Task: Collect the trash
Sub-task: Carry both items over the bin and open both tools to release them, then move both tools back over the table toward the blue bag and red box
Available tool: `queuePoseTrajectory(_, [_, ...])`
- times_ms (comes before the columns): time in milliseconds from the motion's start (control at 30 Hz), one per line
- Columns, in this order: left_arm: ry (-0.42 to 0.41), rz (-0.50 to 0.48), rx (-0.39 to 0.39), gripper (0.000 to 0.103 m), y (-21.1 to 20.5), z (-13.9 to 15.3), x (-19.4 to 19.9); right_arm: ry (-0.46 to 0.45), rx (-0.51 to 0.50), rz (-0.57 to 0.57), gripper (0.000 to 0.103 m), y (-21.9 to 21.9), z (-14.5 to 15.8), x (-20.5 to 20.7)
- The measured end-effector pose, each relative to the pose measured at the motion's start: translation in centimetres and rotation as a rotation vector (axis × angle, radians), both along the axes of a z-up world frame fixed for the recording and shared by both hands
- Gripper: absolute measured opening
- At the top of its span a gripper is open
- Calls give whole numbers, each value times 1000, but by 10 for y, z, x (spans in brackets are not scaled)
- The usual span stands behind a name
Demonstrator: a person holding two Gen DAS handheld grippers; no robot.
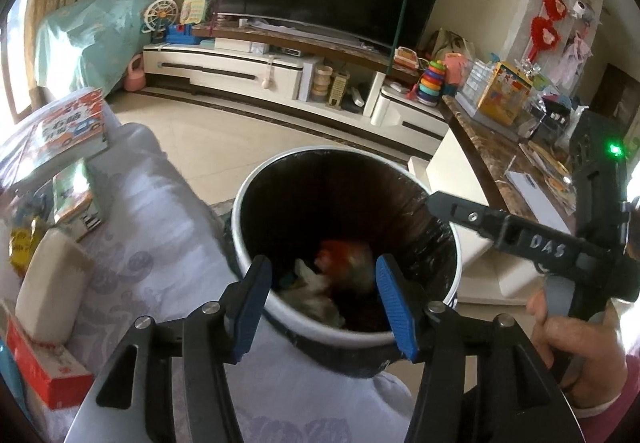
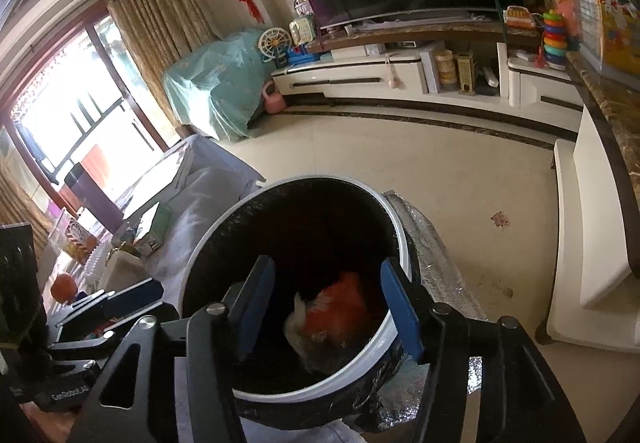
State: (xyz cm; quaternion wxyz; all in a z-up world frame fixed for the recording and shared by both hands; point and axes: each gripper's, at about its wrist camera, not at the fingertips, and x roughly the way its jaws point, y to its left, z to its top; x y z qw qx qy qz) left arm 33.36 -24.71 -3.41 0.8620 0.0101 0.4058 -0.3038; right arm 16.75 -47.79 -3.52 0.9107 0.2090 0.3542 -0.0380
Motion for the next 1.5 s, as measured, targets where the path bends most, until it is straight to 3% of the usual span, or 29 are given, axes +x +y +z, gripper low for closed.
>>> queuePoseTrajectory(233, [-5, 67, -40, 59, 35, -5, -32, -51, 12, -4, 84, 14, 6, -15])
queuePoseTrajectory(800, [-10, 274, -37, 59, 142, -12, -118, -81, 59, 159, 84, 111, -11, -33])
queuePoseTrajectory(967, [0, 346, -42, 59, 171, -11, -136, -69, 69, 217, 92, 144, -15, -30])
queuePoseTrajectory(1500, [13, 494, -31, 60, 224, -5, -173, -69, 32, 375, 92, 219, -20, -15])
